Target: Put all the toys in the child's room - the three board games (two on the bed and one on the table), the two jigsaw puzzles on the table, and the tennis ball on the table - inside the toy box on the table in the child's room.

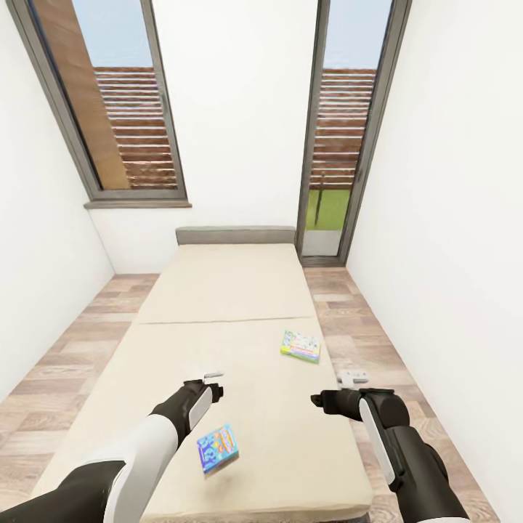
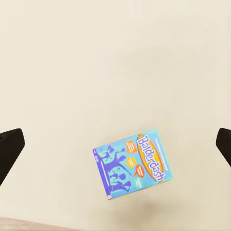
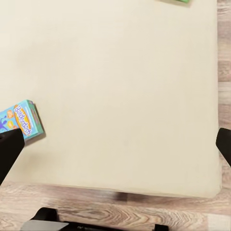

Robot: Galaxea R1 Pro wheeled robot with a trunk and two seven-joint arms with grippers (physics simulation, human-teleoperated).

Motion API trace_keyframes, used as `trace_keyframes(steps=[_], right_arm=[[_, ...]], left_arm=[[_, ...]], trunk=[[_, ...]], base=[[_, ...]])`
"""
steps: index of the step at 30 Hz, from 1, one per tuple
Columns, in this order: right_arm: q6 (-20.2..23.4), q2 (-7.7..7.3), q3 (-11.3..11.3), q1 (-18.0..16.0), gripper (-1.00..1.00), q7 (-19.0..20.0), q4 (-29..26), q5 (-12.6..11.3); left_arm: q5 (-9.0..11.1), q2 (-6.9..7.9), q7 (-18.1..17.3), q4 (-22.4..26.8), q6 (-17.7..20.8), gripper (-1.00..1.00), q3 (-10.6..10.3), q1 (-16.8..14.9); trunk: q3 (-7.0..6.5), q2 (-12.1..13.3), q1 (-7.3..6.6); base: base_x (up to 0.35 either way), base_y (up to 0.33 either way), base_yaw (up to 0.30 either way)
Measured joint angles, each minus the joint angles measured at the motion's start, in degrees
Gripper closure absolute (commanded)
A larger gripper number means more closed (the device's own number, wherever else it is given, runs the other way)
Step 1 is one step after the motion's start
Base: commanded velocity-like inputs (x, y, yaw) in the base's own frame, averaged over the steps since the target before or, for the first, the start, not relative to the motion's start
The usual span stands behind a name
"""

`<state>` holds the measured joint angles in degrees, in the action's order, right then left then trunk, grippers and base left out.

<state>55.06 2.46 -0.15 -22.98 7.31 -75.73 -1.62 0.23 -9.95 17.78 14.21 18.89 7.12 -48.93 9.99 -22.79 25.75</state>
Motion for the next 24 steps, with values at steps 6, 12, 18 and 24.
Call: trace_keyframes(steps=[6,12,18,24], right_arm=[[0.0,0.06,0.0,0.0,-1.00,0.0,0.0,0.0],[0.1,0.04,0.0,0.0,-1.00,0.0,0.0,0.0],[0.1,-0.11,-0.1,0.0,-1.00,0.0,0.1,0.0],[0.1,-0.17,-0.1,0.0,-1.00,0.0,0.2,0.0]], left_arm=[[0.0,0.00,0.0,0.0,0.0,-1.00,0.0,0.0],[0.0,0.00,0.0,0.0,0.0,-1.00,0.0,0.0],[0.0,0.00,0.0,0.0,0.0,-1.00,0.0,0.0],[0.0,0.00,0.0,0.0,0.0,-1.00,0.0,0.0]], trunk=[[0.54,0.0,0.00],[1.10,0.0,0.00],[1.65,0.0,0.00],[2.21,0.0,0.00]], base=[[0.000,0.000,0.000],[0.000,0.000,0.000],[0.000,0.000,0.000],[0.000,0.000,0.000]])
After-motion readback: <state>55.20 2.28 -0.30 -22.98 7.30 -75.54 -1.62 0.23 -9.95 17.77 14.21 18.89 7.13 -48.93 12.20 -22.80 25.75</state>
